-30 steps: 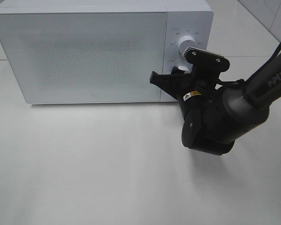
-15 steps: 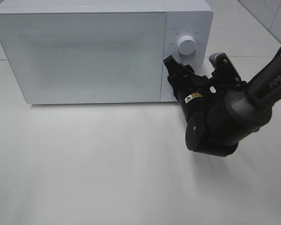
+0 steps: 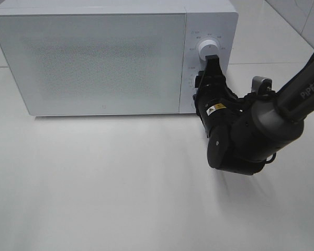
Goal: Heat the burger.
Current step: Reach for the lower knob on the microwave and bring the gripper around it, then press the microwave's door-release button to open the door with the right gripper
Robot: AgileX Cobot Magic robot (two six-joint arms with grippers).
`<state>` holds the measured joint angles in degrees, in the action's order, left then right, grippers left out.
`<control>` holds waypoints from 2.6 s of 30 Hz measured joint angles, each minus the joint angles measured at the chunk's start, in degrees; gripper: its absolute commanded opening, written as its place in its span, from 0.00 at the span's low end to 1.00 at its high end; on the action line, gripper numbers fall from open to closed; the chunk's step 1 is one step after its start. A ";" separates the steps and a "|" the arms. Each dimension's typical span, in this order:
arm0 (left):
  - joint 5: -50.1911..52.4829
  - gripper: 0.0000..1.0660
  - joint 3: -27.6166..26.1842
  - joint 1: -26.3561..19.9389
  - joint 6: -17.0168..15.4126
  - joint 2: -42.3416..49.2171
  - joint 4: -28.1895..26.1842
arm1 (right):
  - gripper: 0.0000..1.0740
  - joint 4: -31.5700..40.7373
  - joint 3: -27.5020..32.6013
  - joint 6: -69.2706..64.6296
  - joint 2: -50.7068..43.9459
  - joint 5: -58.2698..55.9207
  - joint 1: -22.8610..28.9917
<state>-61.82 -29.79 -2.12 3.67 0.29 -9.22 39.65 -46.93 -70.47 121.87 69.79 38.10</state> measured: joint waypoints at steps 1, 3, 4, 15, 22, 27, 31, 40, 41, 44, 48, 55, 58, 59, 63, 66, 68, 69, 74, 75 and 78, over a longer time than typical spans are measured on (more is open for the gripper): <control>0.00 0.92 0.00 0.00 0.00 0.00 0.00 | 0.04 0.00 0.00 -3.09 0.00 0.00 0.00; 0.00 0.92 0.00 0.00 0.00 0.00 0.00 | 0.04 0.00 0.00 -5.96 0.00 0.00 0.00; 0.00 0.92 0.00 0.00 0.00 0.00 0.00 | 0.04 0.06 0.00 -7.56 0.00 0.00 0.00; 0.00 0.92 0.00 0.00 0.00 0.00 0.00 | 0.04 0.23 0.00 -16.62 0.00 0.00 0.00; 0.00 0.92 0.00 0.00 0.00 0.00 0.00 | 0.04 0.23 0.00 -16.90 0.00 0.00 0.00; 0.00 0.92 0.00 0.00 0.00 0.00 0.00 | 0.05 0.23 0.00 -16.90 0.00 0.00 0.00; 0.00 0.92 0.00 0.00 0.00 0.00 0.00 | 0.05 0.23 0.00 -16.90 0.00 0.00 0.00; 0.00 0.92 0.00 0.00 0.00 0.00 0.00 | 0.09 0.63 0.00 -16.79 0.00 0.00 0.00; 0.00 0.92 0.00 0.00 0.00 0.00 0.00 | 0.10 0.80 0.00 -16.62 0.00 0.00 0.00; 0.00 0.92 0.00 0.00 0.00 0.00 0.00 | 0.13 0.97 0.00 -16.50 0.00 0.00 0.00; 0.00 0.92 0.00 0.00 0.00 0.00 0.00 | 0.16 1.49 -0.06 -16.39 0.00 0.00 0.00; 0.00 0.92 0.00 0.00 0.00 0.00 0.00 | 0.34 3.04 -0.40 -14.27 0.00 -0.11 0.17; 0.00 0.92 0.00 0.00 0.00 0.00 0.00 | 0.37 3.67 -0.52 -13.41 0.00 -0.17 0.29; 0.00 0.92 0.00 0.00 0.00 0.00 0.00 | 0.39 3.95 -0.63 -13.18 0.00 -0.17 0.40; 0.00 0.92 0.00 0.00 0.00 0.00 0.00 | 0.48 4.87 -0.80 -11.80 0.00 -0.34 0.52; 0.00 0.92 0.00 0.00 0.00 0.00 0.00 | 0.55 5.50 -0.80 -10.31 0.00 -0.57 0.52; 0.00 0.92 0.00 0.00 0.00 0.00 0.00 | 0.60 5.67 -0.80 -9.11 0.00 -0.63 0.63; 0.00 0.92 0.00 0.00 0.00 0.00 0.00 | 0.60 5.67 -0.80 -9.11 0.00 -0.63 0.63; 0.00 0.92 0.00 0.00 0.00 0.00 0.00 | 0.63 3.95 -0.29 -6.47 -0.74 -0.63 1.15; 0.00 0.92 0.00 0.00 0.00 0.00 0.00 | 0.63 3.95 -0.29 -6.47 -0.74 -0.63 1.15; 0.00 0.92 0.00 0.00 0.00 0.00 0.00 | 0.63 2.98 1.43 -3.78 -2.75 -0.46 1.09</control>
<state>-61.82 -29.79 -2.12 3.67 0.29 -9.22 42.63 -45.49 -74.26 119.12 69.33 39.19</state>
